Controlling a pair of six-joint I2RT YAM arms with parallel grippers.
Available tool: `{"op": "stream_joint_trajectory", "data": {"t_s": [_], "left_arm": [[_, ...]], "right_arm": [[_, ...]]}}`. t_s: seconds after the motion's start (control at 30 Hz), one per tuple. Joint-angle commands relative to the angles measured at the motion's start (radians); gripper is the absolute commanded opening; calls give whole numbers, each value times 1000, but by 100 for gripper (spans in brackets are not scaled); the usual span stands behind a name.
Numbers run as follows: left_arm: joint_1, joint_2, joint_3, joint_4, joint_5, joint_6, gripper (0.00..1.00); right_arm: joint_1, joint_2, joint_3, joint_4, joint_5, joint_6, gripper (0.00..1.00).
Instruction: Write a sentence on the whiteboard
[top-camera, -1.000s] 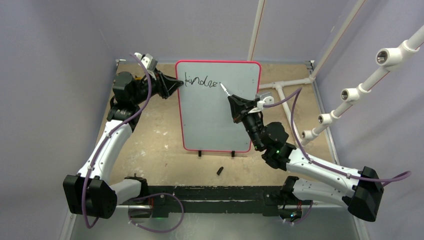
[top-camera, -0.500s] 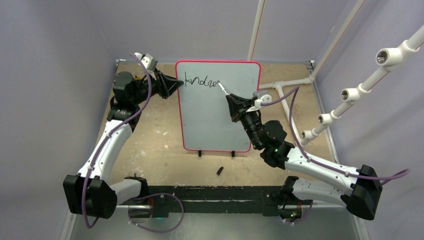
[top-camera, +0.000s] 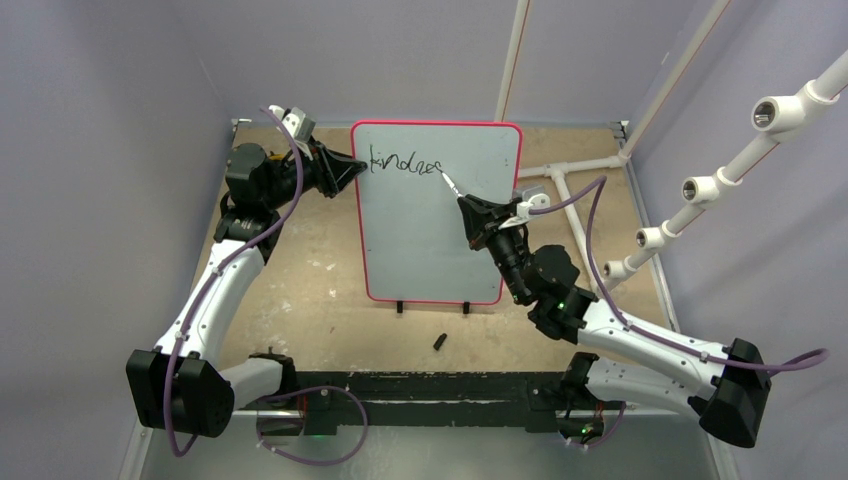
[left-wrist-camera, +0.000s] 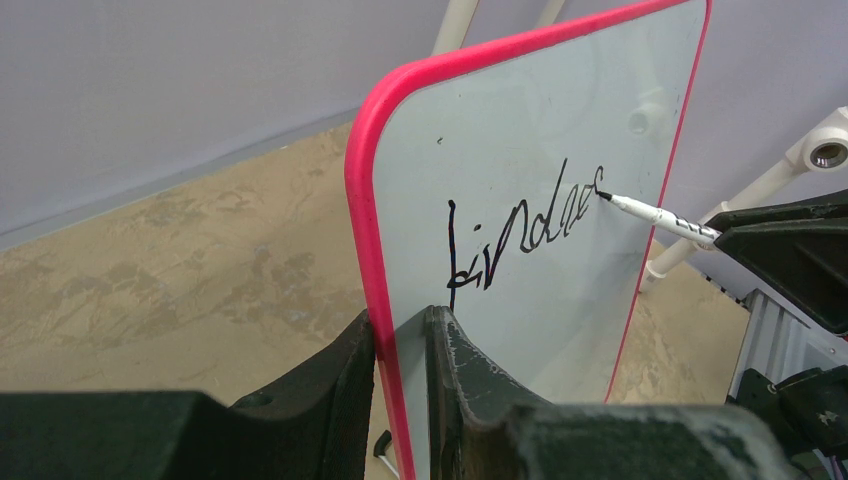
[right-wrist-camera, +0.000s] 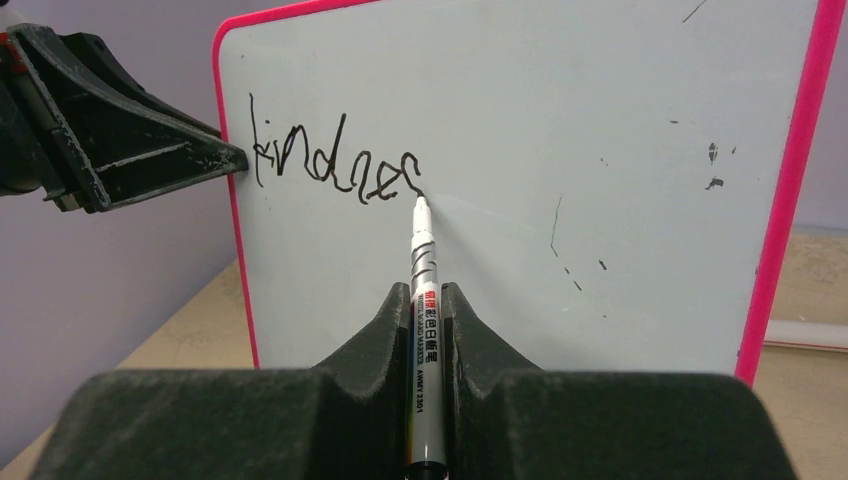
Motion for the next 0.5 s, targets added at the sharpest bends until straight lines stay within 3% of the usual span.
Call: {"op": "stream_joint_trajectory", "data": {"t_s": [0.0, 0.47], "left_arm": [[3, 8, -10, 1, 11, 9, 0], [2, 11, -10, 1, 11, 8, 0]], "right_arm": [[-4, -12, -12, -27, 21, 14, 0], [-4, 34, 5, 66, -45, -21, 0]]}}
